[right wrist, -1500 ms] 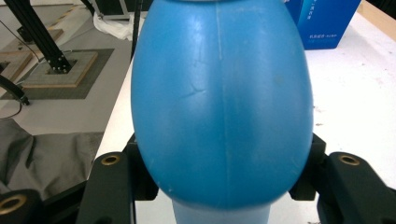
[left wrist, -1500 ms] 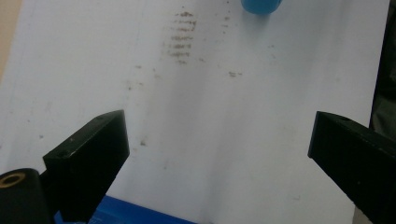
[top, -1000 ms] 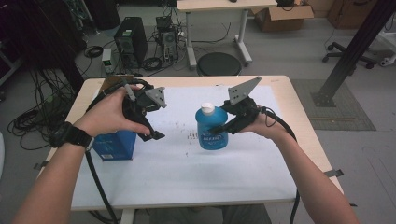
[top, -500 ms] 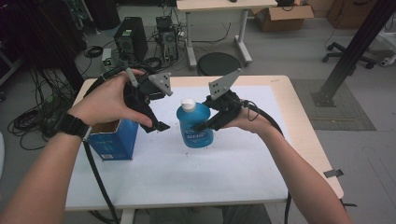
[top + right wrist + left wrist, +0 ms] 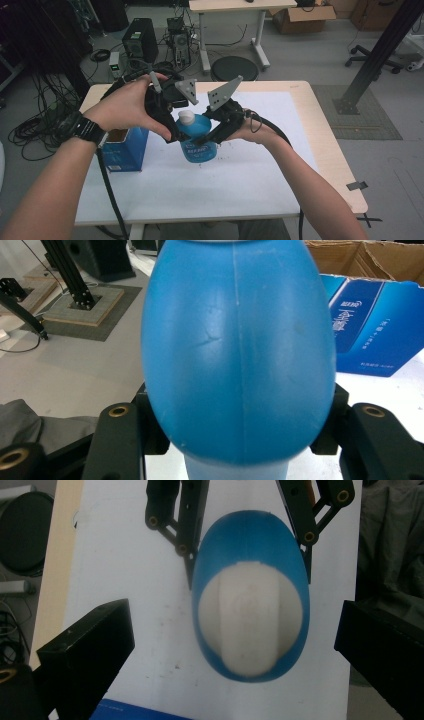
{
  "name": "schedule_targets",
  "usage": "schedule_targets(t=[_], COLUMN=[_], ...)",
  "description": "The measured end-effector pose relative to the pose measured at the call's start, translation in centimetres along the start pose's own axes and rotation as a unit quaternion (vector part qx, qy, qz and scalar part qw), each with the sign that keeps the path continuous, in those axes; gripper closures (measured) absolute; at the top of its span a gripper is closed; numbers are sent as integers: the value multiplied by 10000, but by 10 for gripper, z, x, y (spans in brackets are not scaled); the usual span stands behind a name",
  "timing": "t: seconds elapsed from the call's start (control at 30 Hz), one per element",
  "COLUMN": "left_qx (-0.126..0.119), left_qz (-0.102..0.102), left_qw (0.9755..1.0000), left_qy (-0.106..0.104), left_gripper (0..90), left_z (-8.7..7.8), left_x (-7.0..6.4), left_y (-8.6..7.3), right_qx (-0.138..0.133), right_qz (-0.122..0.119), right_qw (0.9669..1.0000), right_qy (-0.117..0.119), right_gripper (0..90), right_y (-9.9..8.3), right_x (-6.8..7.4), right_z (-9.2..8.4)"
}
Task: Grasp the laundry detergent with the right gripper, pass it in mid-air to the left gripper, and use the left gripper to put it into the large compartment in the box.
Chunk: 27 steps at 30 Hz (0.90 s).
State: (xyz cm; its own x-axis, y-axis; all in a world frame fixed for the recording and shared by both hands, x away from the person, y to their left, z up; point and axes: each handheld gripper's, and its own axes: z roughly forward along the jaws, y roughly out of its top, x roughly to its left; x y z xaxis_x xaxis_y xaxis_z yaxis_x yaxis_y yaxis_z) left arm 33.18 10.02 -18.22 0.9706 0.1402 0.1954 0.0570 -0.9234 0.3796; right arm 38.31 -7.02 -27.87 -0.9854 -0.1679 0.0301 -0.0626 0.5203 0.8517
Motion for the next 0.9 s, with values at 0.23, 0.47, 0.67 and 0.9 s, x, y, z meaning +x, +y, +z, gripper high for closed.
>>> schedule_targets(t=[0.23,0.47,0.67,0.9], left_qx=[96,232,291,424], left_qz=[87,51,49,45], left_qw=[9999,9997,9995,9988], left_qy=[6,-19,-86,-220], left_gripper=[36,92,142,212], left_z=[4,8,9,10], left_x=[-1,-1,0,0], left_y=[3,5,7,11], right_qx=[-18,-19,-30,-50], right_qz=[-31,-48,-33,-93], right_qw=[10000,10000,10000,9999], right_qy=[16,16,39,8], right_gripper=[426,426,426,426], right_y=[3,5,5,5], right_x=[1,2,3,4], right_z=[4,5,4,3])
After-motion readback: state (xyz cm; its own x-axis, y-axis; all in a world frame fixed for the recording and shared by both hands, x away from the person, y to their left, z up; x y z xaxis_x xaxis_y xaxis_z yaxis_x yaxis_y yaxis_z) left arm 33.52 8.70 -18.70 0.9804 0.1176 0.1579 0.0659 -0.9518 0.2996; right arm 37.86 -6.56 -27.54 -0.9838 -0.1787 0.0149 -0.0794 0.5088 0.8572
